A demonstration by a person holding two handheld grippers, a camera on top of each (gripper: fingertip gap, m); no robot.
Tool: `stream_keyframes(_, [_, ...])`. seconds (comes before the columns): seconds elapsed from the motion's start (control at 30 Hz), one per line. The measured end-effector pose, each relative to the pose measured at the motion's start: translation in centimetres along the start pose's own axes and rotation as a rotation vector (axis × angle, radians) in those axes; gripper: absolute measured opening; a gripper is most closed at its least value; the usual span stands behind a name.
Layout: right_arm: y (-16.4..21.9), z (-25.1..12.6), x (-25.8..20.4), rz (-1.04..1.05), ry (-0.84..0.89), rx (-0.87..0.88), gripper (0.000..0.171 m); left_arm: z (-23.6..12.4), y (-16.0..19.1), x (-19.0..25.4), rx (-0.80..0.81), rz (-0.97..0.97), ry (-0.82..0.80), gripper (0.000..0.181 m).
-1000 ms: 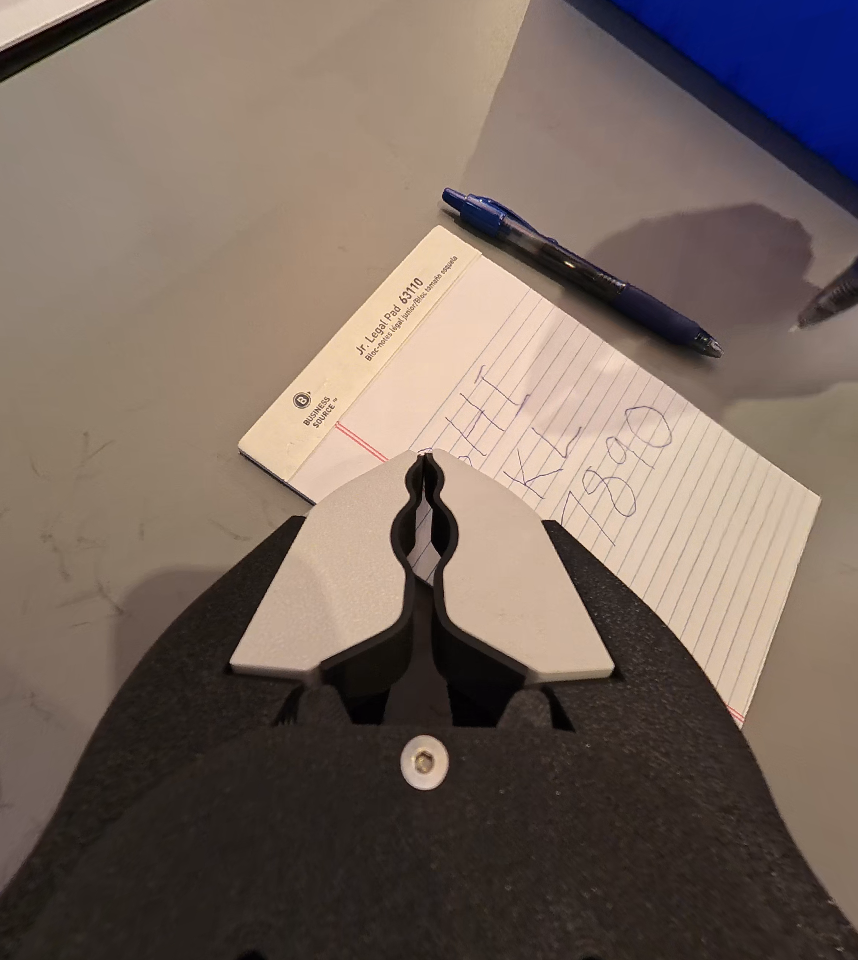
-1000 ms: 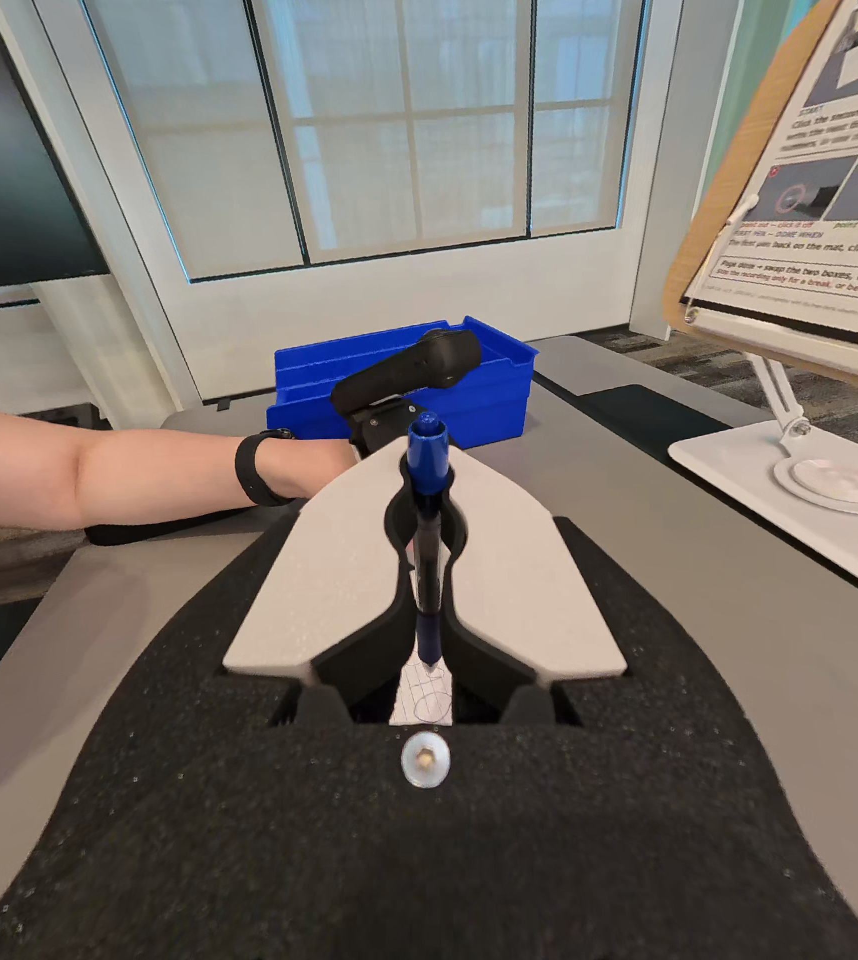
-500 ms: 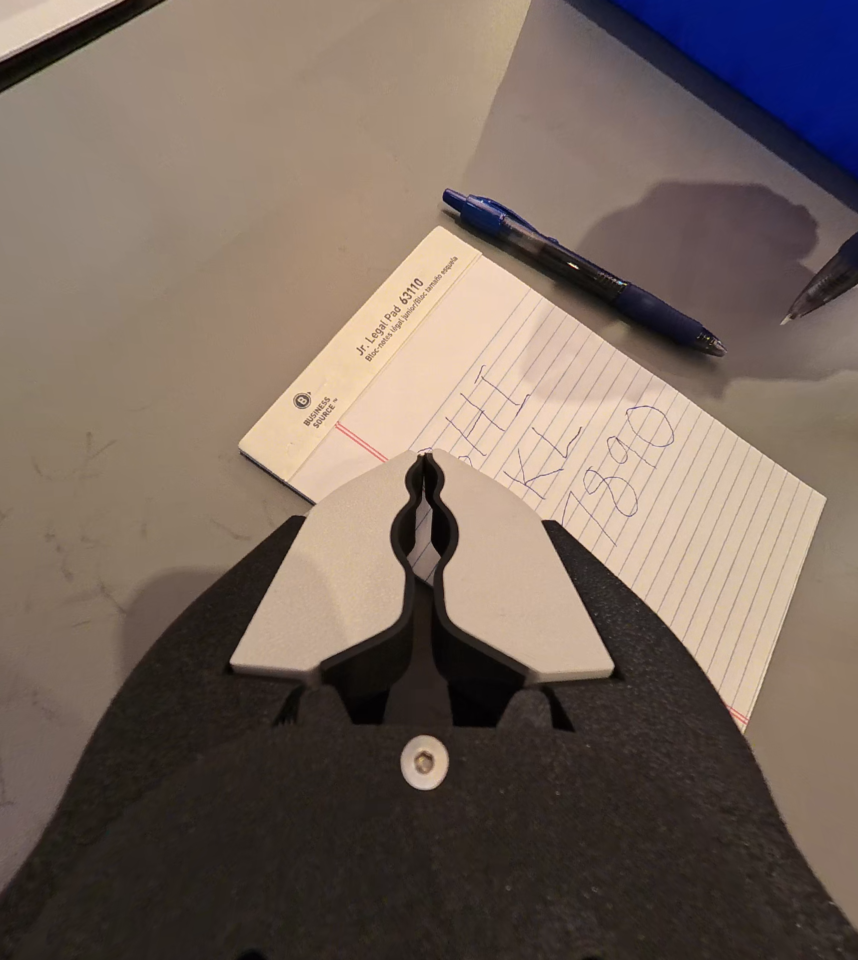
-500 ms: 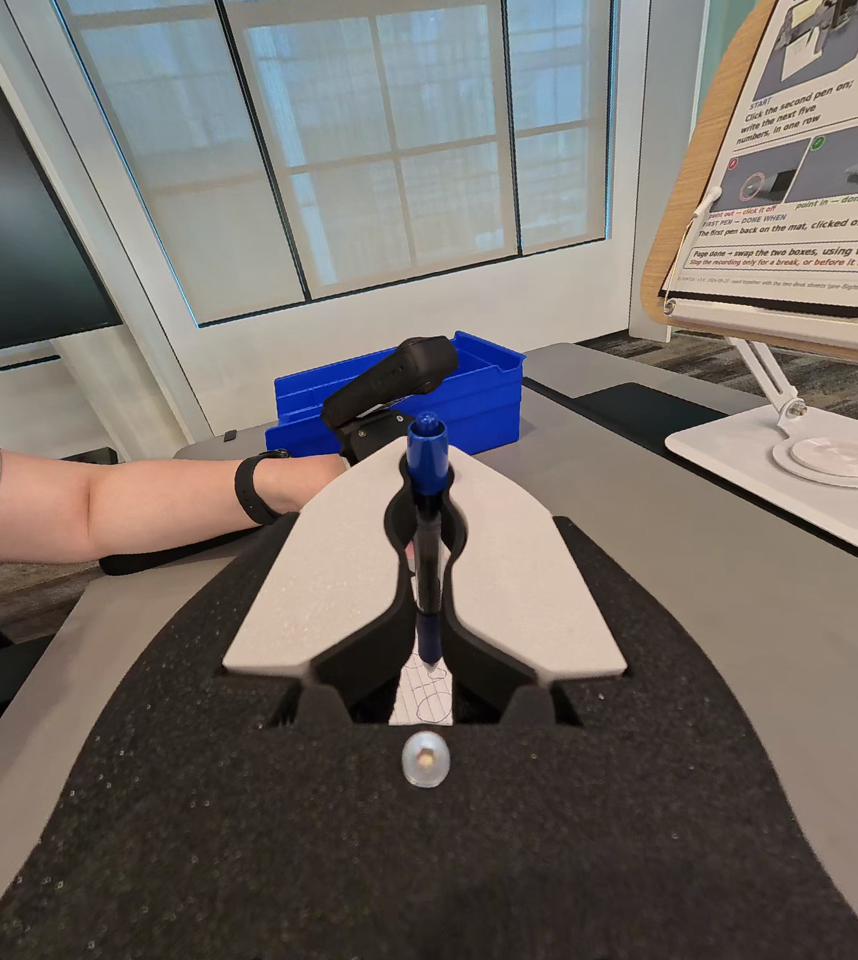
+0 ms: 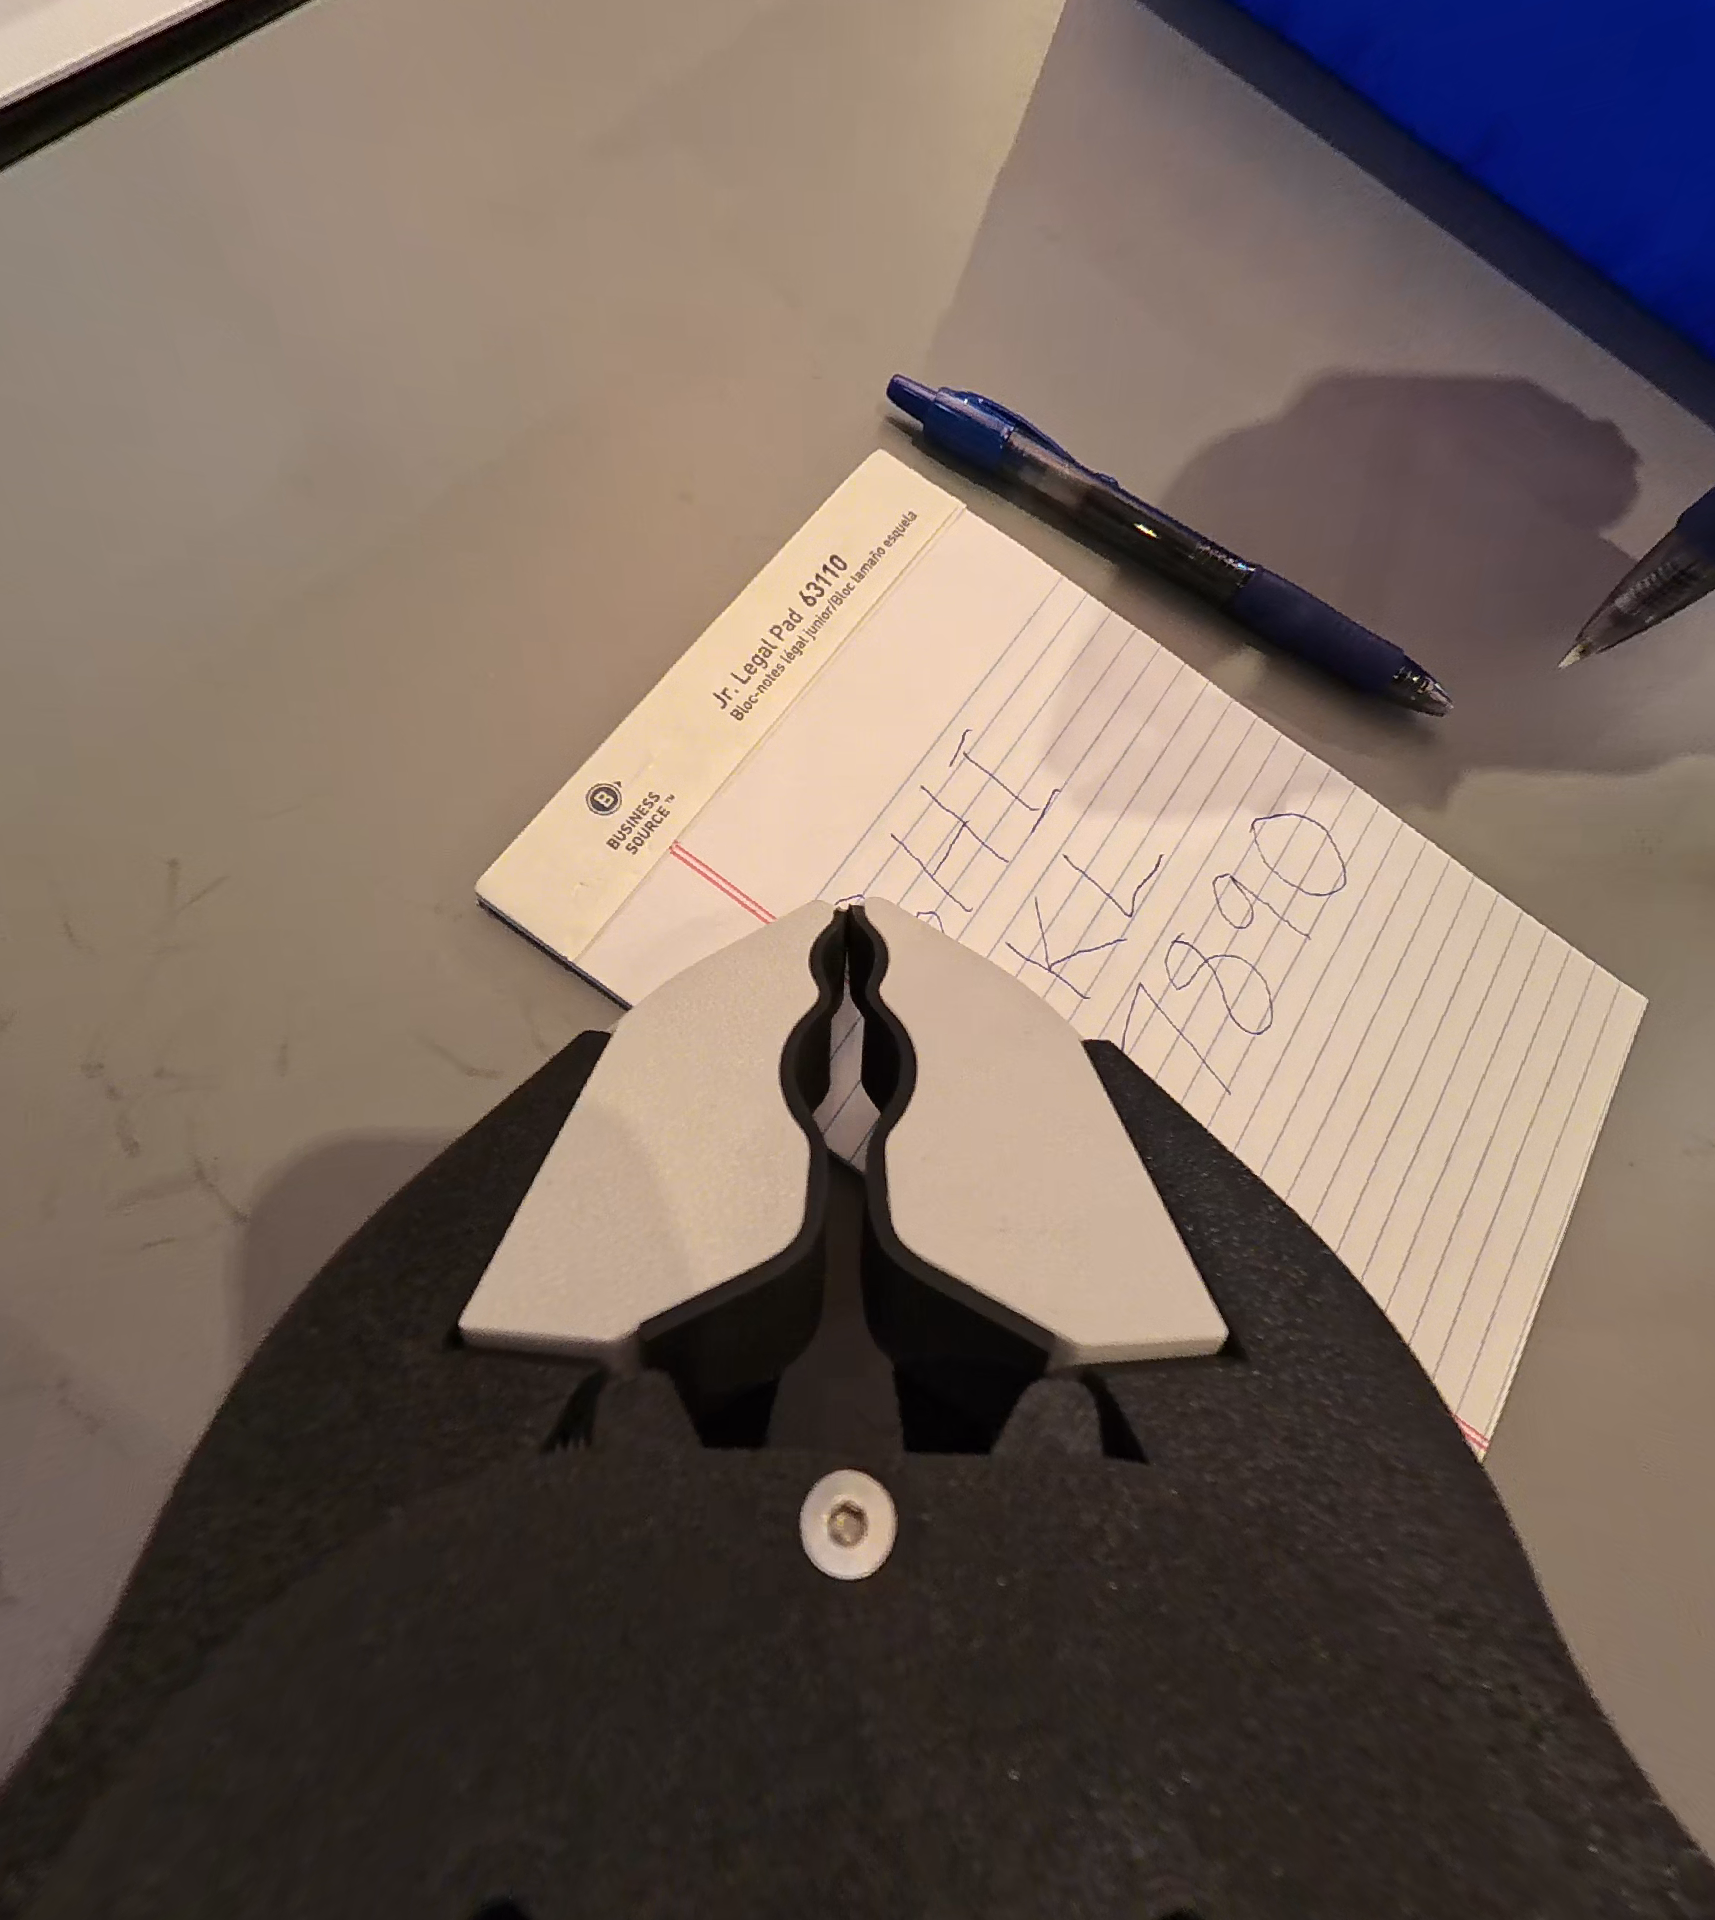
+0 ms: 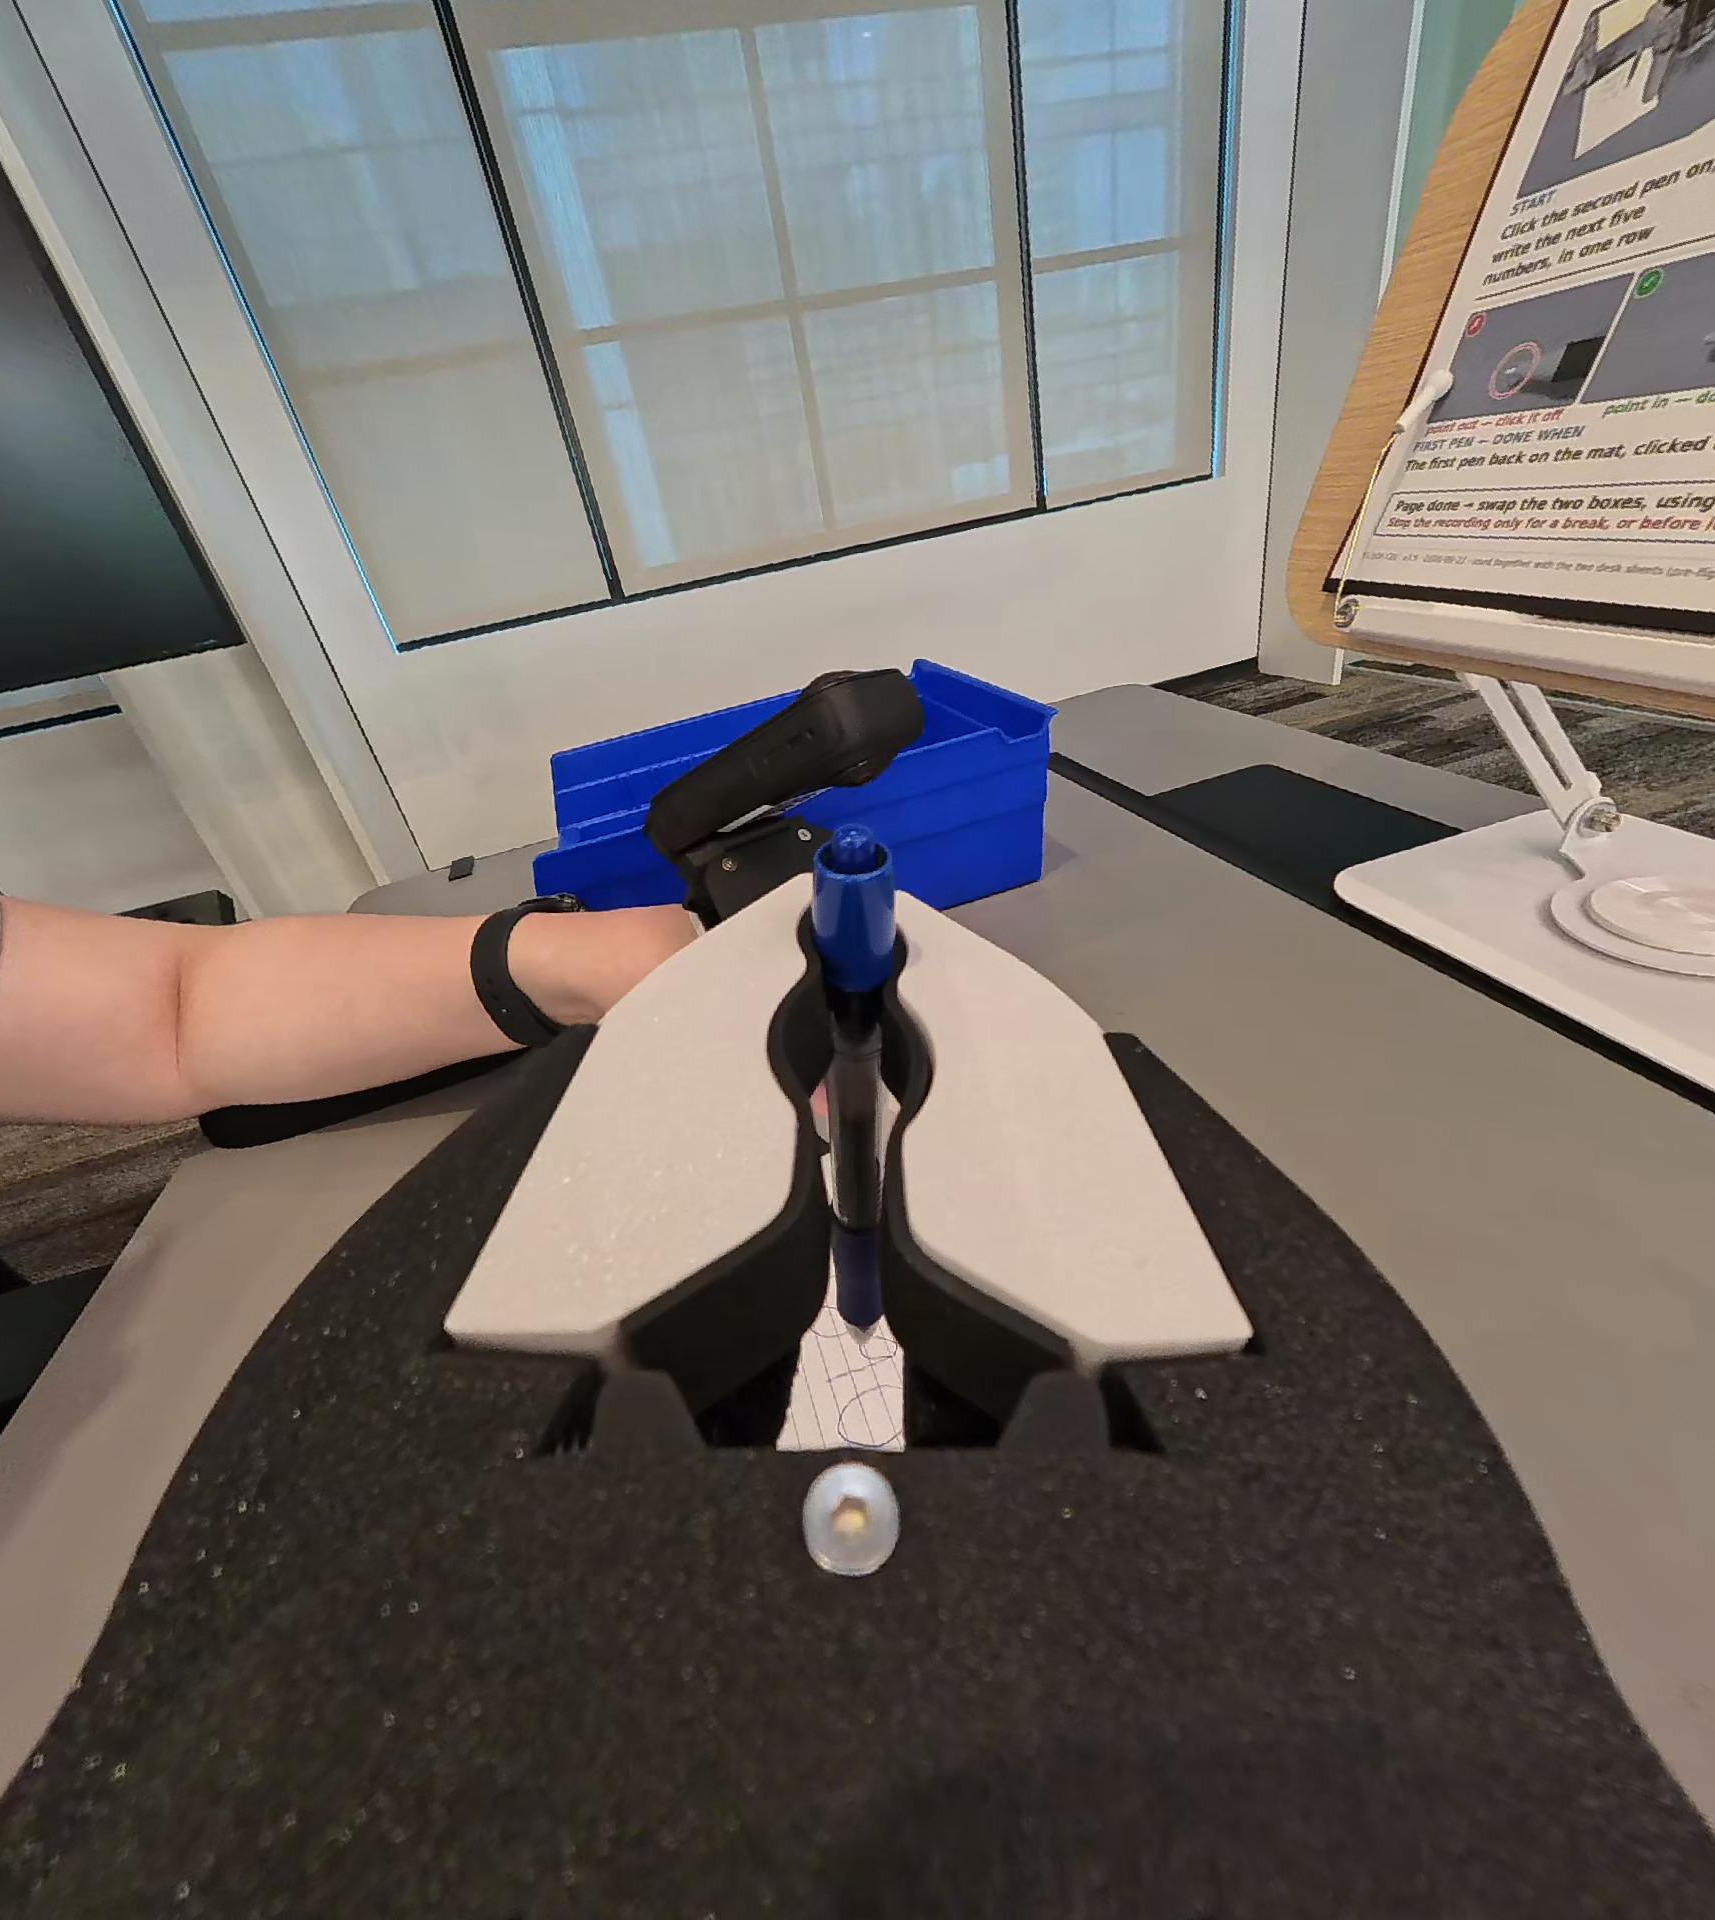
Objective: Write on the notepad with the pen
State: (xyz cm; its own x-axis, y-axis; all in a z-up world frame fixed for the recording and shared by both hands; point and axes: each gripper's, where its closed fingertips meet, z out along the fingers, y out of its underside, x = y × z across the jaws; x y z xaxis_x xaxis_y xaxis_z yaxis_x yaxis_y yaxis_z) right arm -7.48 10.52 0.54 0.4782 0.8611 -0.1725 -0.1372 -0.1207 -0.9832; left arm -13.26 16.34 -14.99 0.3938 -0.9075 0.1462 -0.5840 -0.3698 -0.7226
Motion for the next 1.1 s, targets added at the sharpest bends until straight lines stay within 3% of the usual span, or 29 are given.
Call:
stream_keyframes(0.53, [0.2,0.1,-0.1,-0.009,0.004,-0.020,0.004,-0.2,-0.6,0.0,0.028,-0.023,-0.011,0.000])
stream_keyframes(0.67, [-0.2,0.2,-0.4,-0.044,0.023,-0.032,0.004,-3.4,-4.9,0.8,0.228,-0.017,-0.020,0.000])
stream_keyframes(0.9, [0.2,1.9,-3.3,-0.074,-0.033,-0.106,0.004,-11.0,-12.0,7.2,0.598,0.041,0.163,0.000])
stream_keyframes(1.1, [1.4,3.8,-6.3,-0.126,-0.071,-0.181,0.004,-15.2,-13.9,11.8,0.683,0.157,0.225,0.000])
